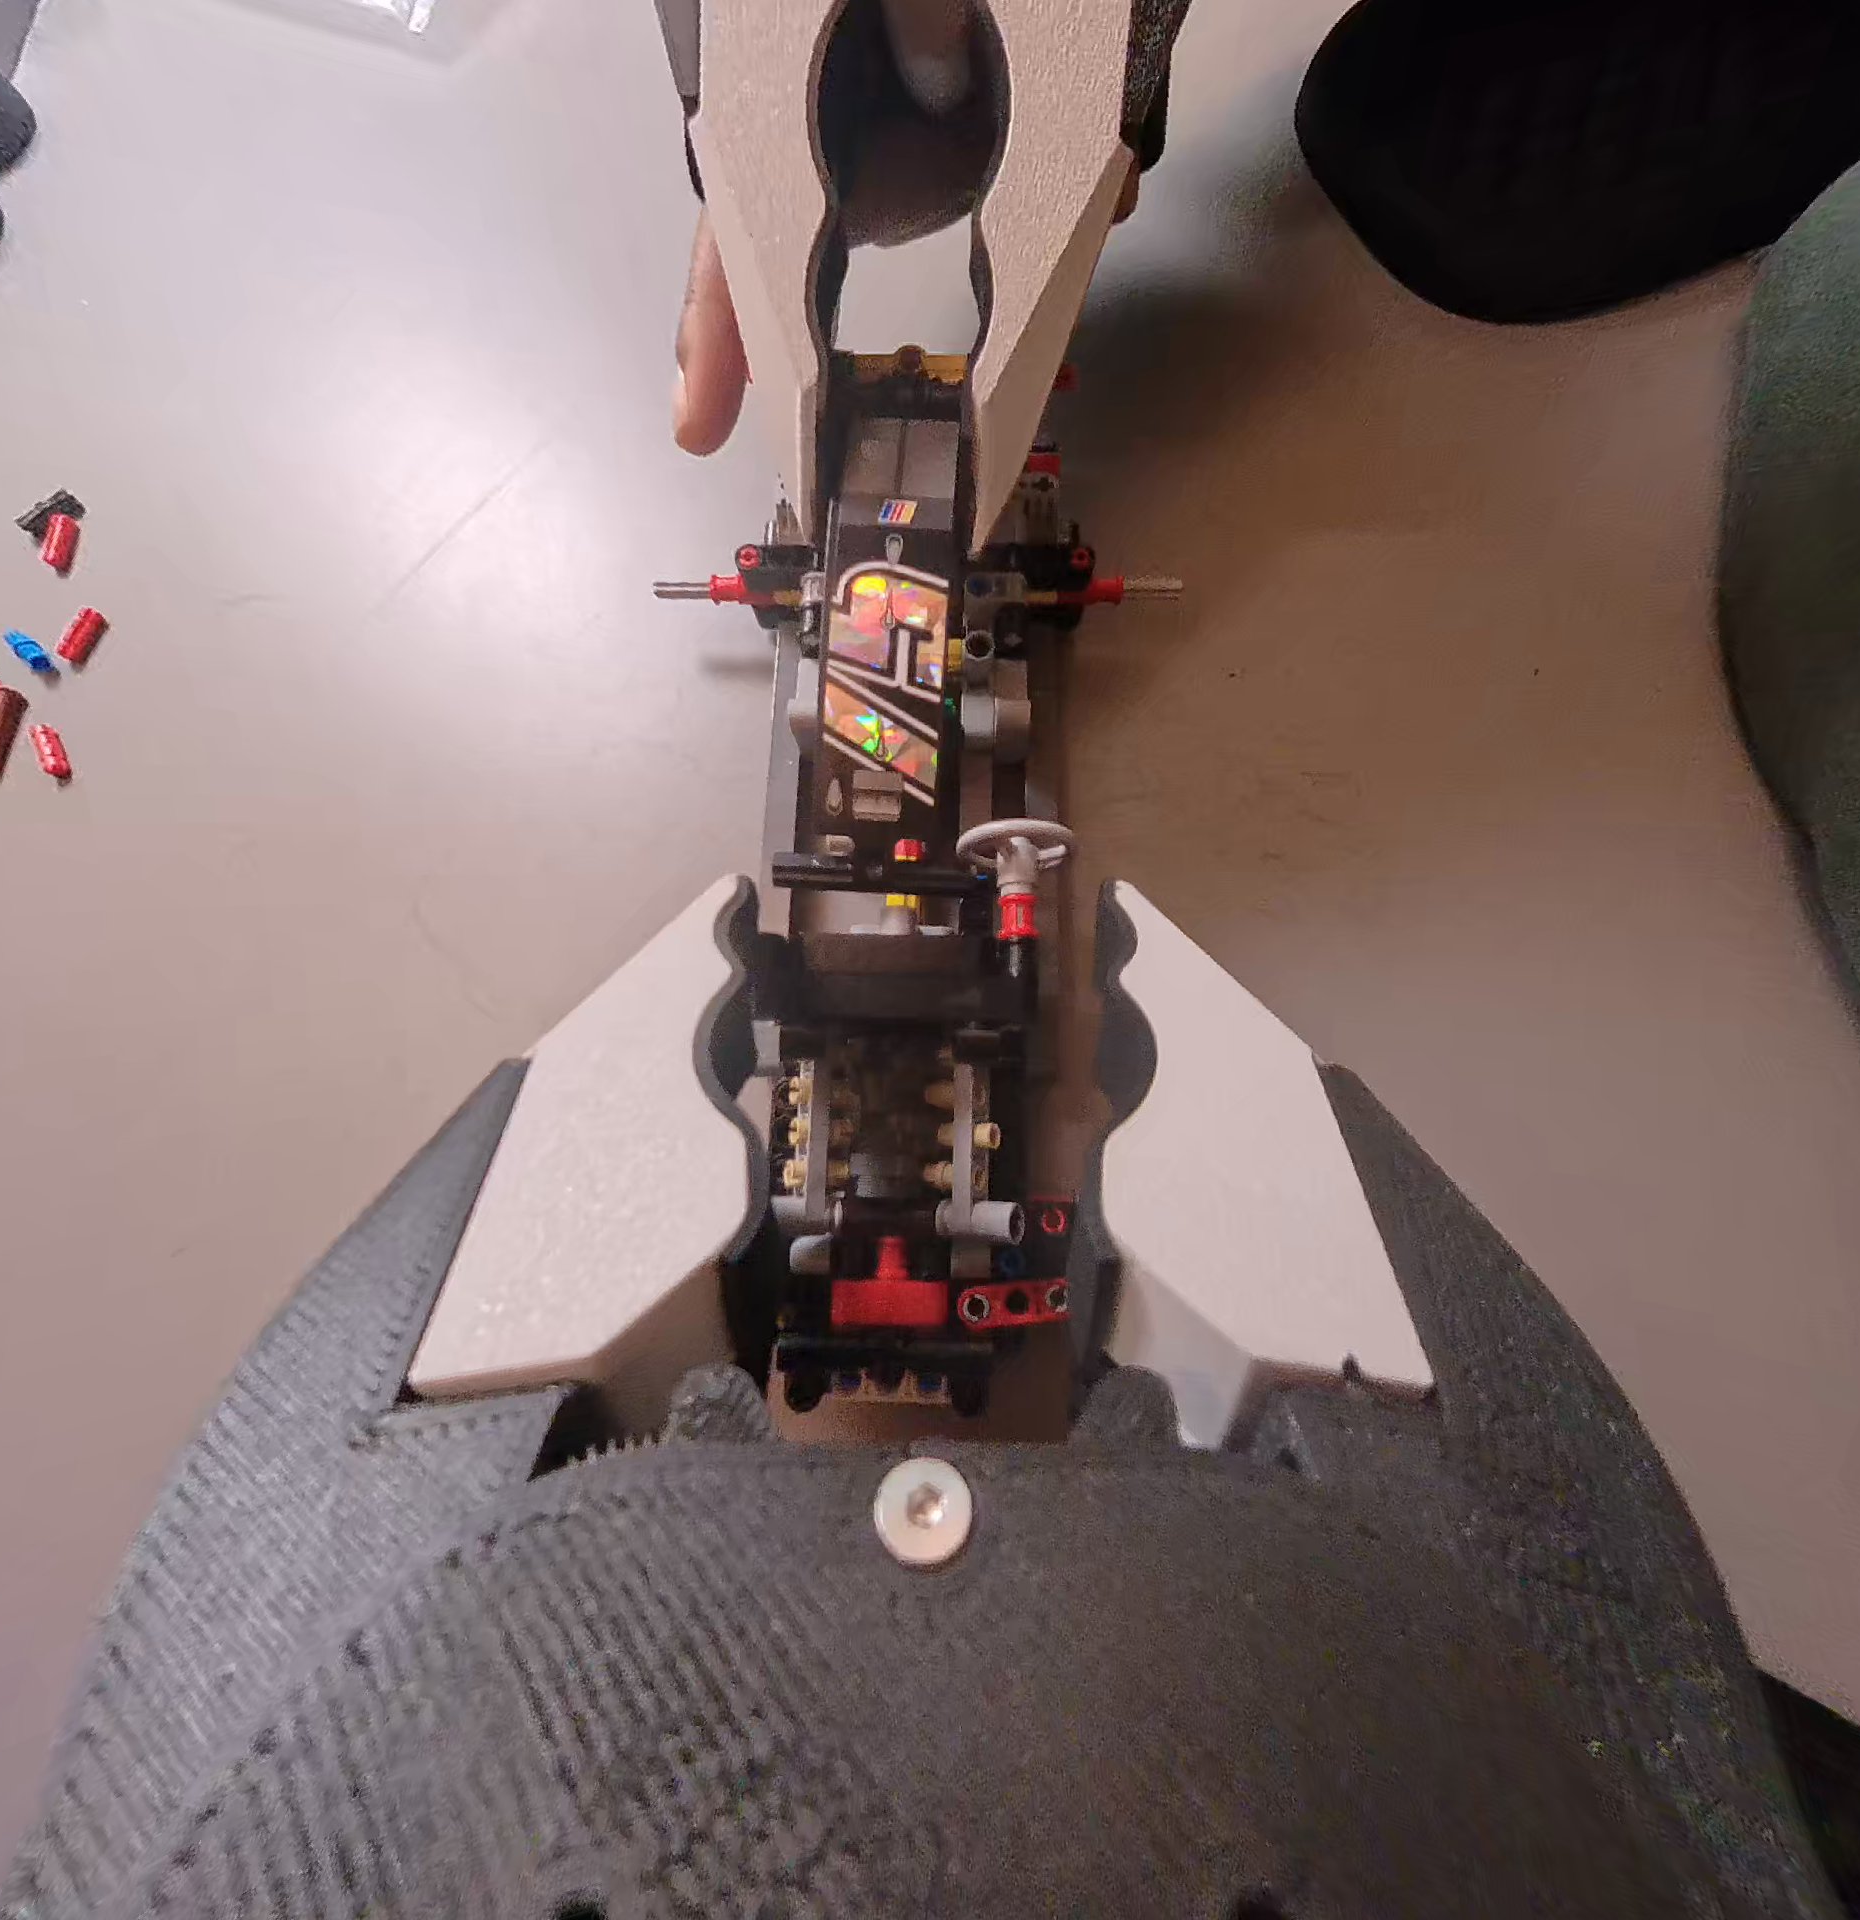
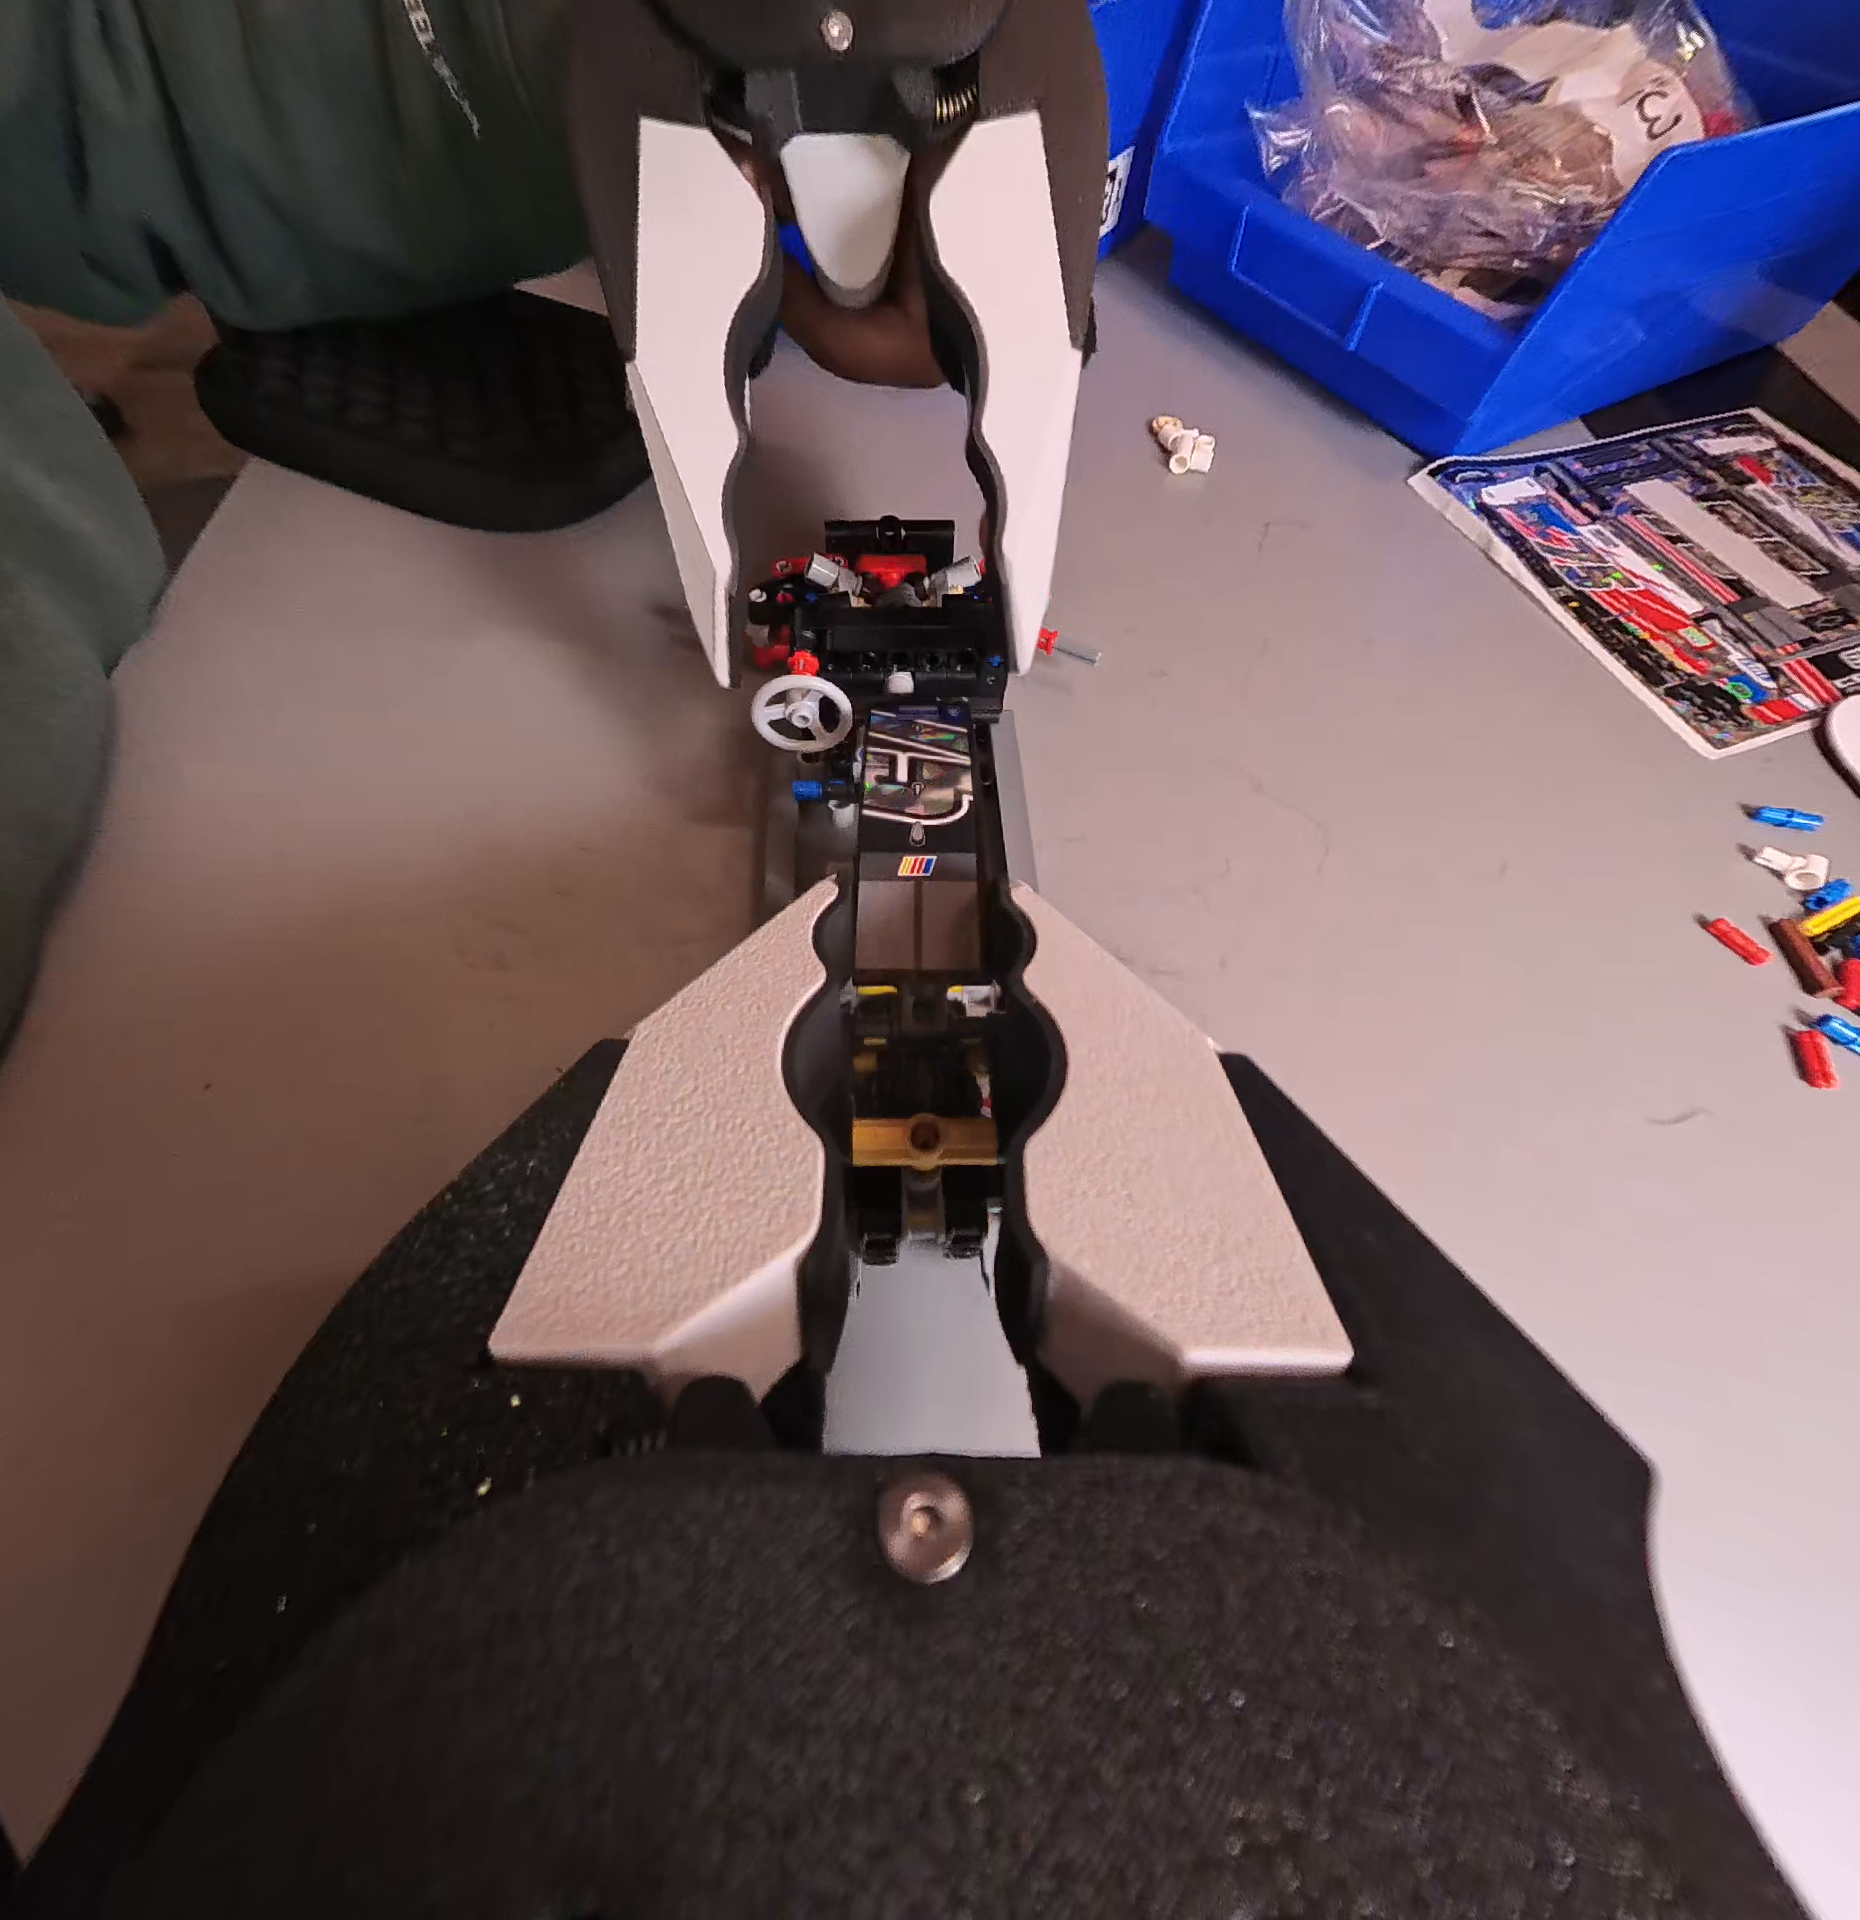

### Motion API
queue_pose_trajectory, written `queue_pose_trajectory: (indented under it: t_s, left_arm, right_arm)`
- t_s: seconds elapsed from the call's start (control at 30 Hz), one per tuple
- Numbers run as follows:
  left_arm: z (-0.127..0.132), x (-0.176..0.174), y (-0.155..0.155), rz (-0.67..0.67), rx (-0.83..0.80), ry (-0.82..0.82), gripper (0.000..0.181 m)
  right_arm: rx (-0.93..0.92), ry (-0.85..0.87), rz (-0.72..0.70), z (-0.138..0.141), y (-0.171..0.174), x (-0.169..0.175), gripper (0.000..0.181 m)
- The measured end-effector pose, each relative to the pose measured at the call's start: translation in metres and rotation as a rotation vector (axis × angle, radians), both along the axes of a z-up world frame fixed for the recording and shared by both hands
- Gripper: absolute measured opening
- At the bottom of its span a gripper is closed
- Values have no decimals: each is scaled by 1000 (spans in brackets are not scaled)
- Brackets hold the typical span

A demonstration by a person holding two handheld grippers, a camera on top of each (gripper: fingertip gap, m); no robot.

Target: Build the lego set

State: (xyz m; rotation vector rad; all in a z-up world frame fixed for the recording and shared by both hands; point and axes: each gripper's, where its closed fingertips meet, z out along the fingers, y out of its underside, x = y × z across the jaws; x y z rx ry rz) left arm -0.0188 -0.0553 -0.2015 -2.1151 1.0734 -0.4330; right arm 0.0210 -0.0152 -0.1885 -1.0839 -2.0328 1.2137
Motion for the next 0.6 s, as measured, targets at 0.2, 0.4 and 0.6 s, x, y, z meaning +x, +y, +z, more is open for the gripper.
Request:
queue_pose_trajectory:
  t_s: [0.2,0.4,0.6]
  left_arm:
    - [-4,7,5,-26,5,7,70]
    - [-15,16,9,-79,-21,54,68]
    - [-12,16,12,-71,-20,48,69]
  right_arm:
    - [-2,7,16,-5,-1,1,23]
    - [22,-13,10,-11,0,1,23]
    - [58,-19,15,-13,0,3,28]
